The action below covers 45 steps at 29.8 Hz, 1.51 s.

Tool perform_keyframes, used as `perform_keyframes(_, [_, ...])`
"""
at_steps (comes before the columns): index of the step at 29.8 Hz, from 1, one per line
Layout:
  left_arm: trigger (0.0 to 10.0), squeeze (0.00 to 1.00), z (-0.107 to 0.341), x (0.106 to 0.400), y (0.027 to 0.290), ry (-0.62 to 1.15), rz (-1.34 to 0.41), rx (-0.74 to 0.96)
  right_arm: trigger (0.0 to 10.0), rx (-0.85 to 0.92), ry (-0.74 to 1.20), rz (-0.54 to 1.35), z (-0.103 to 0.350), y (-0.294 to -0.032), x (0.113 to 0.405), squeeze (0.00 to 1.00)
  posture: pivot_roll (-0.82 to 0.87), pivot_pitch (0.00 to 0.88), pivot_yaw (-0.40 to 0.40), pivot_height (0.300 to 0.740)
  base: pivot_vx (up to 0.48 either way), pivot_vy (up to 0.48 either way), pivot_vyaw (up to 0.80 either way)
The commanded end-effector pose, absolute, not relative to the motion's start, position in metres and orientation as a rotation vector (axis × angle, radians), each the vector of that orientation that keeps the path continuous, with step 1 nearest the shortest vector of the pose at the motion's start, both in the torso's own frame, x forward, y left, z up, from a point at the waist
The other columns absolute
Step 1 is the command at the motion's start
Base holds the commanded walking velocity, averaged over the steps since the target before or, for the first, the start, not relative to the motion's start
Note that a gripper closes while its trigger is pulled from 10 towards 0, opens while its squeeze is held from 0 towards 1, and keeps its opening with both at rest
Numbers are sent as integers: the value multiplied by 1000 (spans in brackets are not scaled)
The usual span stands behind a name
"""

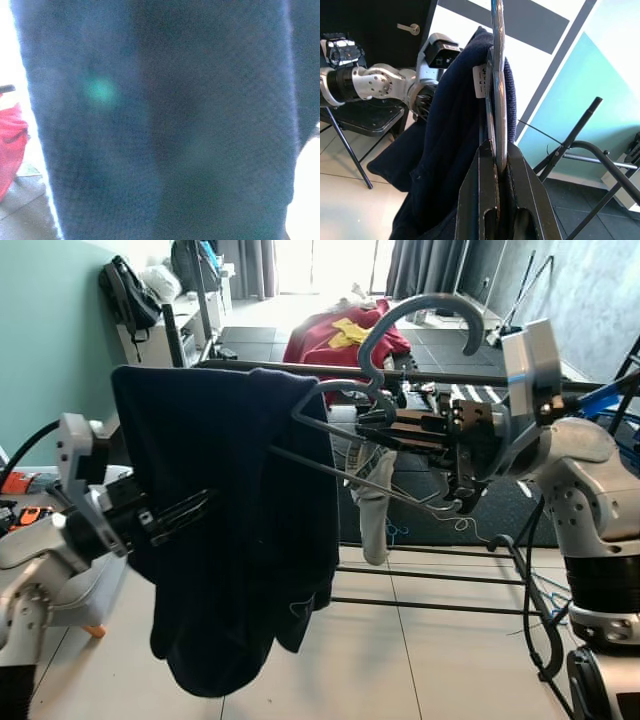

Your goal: Hang hanger

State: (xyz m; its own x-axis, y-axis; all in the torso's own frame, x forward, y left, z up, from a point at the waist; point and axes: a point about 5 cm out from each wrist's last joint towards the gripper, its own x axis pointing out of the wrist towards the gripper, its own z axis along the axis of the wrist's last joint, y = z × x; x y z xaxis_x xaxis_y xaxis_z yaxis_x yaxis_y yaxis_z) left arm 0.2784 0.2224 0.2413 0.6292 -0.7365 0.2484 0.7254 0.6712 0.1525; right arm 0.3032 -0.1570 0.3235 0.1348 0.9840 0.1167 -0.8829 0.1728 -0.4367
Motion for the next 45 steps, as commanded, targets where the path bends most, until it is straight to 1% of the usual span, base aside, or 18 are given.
perform_keyframes(1, [0,0,236,282,222,-290,-805,37,0,-282,-504,1390,339,-156,296,0,-41,0,-5,740,0,0,0])
perform_keyframes(8, [0,0,239,283,230,-306,-750,42,0,-299,-482,1370,336,-158,298,0,-40,0,-5,740,0,0,0])
perform_keyframes(12, [0,0,247,281,258,-326,-600,74,0,-335,-440,1245,332,-166,312,0,-34,0,-8,740,0,0,0])
perform_keyframes(14, [0,0,247,281,258,-326,-600,74,0,-335,-440,1245,332,-166,312,0,-34,0,-8,740,0,0,0])
perform_keyframes(17, [0,0,255,284,284,-352,-400,95,0,-394,-354,1179,322,-169,321,0,-29,0,-14,740,0,0,0])
perform_keyframes(18, [0,0,255,284,284,-352,-400,95,0,-394,-354,1179,322,-169,321,0,-29,0,-14,740,0,0,0])
perform_keyframes(20, [0,0,260,288,305,-379,-214,84,0,-460,-234,1116,304,-174,331,0,-29,0,-18,740,0,0,0])
perform_keyframes(27, [0,0,262,288,315,-425,-100,34,0,-481,-123,1097,287,-176,333,0,-32,0,-17,740,0,0,0])
perform_keyframes(32, [0,0,269,288,330,-492,45,-84,0,-545,96,1126,239,-178,328,0,-31,0,-12,740,0,0,0])
perform_keyframes(35, [0,0,257,289,330,-456,78,-96,0,-493,70,1056,229,-174,334,0,-30,0,-7,740,0,0,0])
perform_keyframes(36, [4314,0,240,290,327,-396,101,-101,10000,-390,35,993,223,-170,340,0,-29,0,-4,740,0,0,0])
perform_keyframes(37, [4314,0,240,290,327,-396,101,-101,10000,-390,35,993,223,-170,340,0,-29,0,-4,740,0,0,0])
perform_keyframes(38, [7843,0,224,289,324,-340,118,-98,10000,-293,14,929,216,-166,344,0,-30,0,-4,740,0,0,0])
perform_keyframes(40, [7843,0,215,288,322,-306,128,-95,10000,-232,6,890,211,-164,346,0,-30,0,-4,740,0,0,0])
perform_keyframes(41, [10000,0,206,287,319,-273,132,-90,10000,-182,3,851,205,-162,348,0,-32,0,-3,740,0,0,0])
perform_keyframes(43, [10000,0,166,277,308,-125,195,-14,10000,-71,86,779,172,-156,345,0,-20,0,-3,740,0,0,622])
perform_keyframes(44, [10000,0,166,277,308,-125,195,-14,10000,-71,86,779,172,-156,345,0,-20,0,-3,740,0,0,800])
perform_keyframes(45, [10000,0,140,266,295,-35,224,24,10000,-12,127,745,155,-152,340,0,-19,0,-5,740,0,0,788])
